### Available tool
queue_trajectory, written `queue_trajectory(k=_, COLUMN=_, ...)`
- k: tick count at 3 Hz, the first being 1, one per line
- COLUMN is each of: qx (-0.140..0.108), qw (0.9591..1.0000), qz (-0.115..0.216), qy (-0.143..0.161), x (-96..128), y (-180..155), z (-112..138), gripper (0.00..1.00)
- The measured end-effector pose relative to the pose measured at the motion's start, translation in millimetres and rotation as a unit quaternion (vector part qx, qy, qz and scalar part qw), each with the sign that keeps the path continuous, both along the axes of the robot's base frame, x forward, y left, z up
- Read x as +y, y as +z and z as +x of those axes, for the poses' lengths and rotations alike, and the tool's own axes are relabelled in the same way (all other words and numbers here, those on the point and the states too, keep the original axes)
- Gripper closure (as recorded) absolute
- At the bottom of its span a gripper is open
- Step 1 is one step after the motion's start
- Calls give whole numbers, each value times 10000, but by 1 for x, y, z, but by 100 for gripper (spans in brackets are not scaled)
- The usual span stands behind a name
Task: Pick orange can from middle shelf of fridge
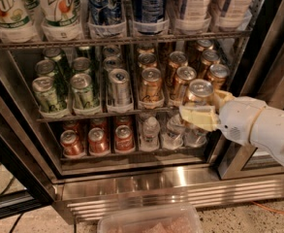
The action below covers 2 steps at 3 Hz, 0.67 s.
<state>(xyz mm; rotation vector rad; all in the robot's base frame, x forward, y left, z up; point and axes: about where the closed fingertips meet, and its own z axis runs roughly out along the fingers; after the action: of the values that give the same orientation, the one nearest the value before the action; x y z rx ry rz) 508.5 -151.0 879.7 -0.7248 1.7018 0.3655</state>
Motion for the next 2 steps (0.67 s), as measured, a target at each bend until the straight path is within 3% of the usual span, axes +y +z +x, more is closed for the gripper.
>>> queue_trajectory(k=1, qx=655, qw=9960, qz=12, qy=615, x=12, y=-20, z=-17, gripper=100)
queue_trajectory(k=2, qx=1089, qw=9841, qz=140, qy=1398, x=32, y=-28, z=-35, gripper=100)
